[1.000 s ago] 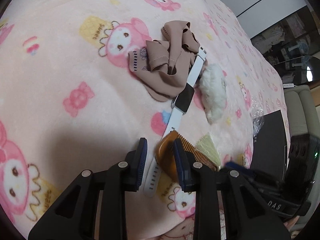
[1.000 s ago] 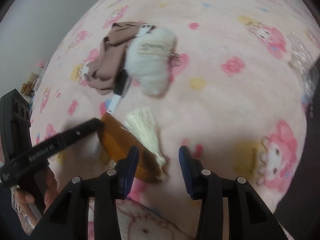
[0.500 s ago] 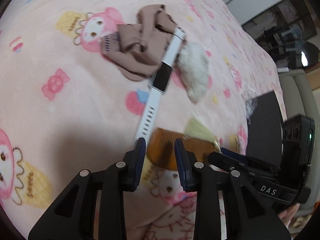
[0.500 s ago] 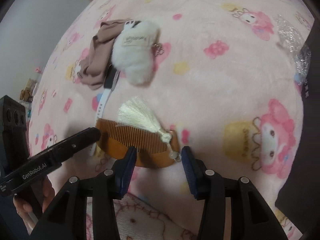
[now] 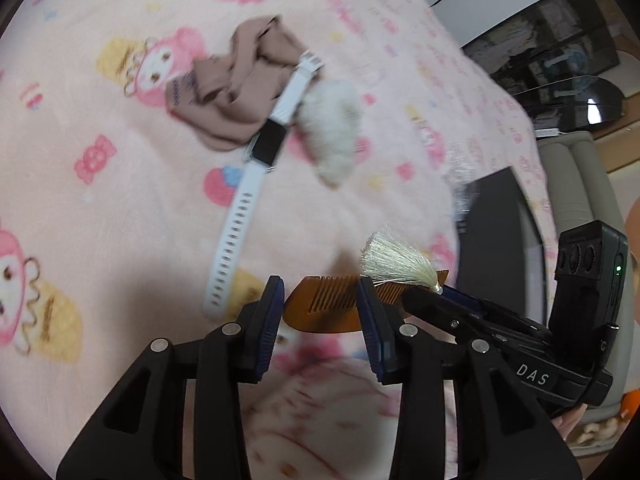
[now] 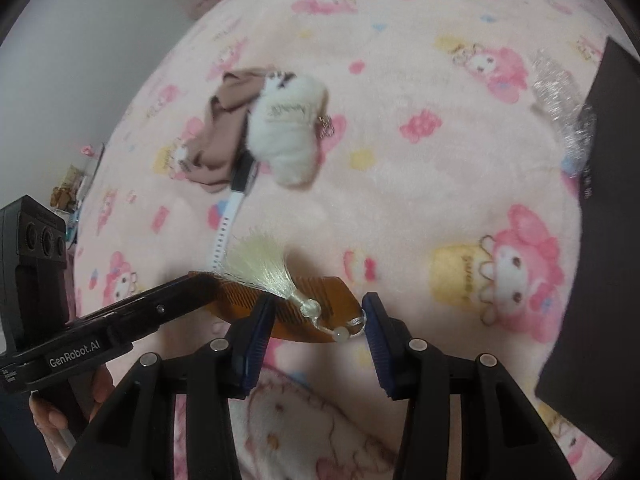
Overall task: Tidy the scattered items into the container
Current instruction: 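Grasp the wooden comb with tassel with the left gripper and lift it, then carry the comb with the left gripper over the box and lower it inside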
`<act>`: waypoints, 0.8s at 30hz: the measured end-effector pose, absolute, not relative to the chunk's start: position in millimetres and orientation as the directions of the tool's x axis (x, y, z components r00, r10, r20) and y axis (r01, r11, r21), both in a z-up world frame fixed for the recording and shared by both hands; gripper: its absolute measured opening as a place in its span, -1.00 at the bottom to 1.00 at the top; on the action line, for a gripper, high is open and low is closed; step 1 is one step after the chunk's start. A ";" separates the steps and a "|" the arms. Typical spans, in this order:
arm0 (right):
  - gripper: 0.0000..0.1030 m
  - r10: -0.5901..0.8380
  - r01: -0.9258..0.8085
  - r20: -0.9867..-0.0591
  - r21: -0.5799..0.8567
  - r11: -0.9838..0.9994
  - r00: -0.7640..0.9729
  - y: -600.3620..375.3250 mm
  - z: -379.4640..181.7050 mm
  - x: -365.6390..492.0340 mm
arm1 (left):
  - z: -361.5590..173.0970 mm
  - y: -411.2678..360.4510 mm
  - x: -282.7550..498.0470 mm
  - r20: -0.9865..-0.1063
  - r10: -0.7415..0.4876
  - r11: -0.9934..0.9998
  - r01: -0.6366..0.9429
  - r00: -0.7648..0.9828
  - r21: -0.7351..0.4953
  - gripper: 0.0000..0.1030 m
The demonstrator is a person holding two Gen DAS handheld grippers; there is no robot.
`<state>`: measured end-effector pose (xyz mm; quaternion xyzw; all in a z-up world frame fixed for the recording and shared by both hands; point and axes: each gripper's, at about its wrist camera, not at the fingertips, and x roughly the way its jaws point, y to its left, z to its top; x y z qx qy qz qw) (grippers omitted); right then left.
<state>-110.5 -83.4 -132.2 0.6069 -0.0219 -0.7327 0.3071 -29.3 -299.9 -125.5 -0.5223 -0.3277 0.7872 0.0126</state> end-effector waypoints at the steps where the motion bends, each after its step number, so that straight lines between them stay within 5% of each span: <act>1: -0.19 -0.484 0.425 -0.871 0.407 -0.809 -0.088 -79.4 -124.4 -107.2 | -117.1 -295.8 -26.2 -0.809 0.361 -0.788 0.312 -0.465 -0.531 -0.29; 24: -0.19 -0.453 0.280 -0.792 0.363 -0.889 -0.410 128.7 -16.2 -95.8 | -12.4 -75.7 -90.2 -0.729 0.457 -0.848 -0.003 -0.509 -0.529 -0.28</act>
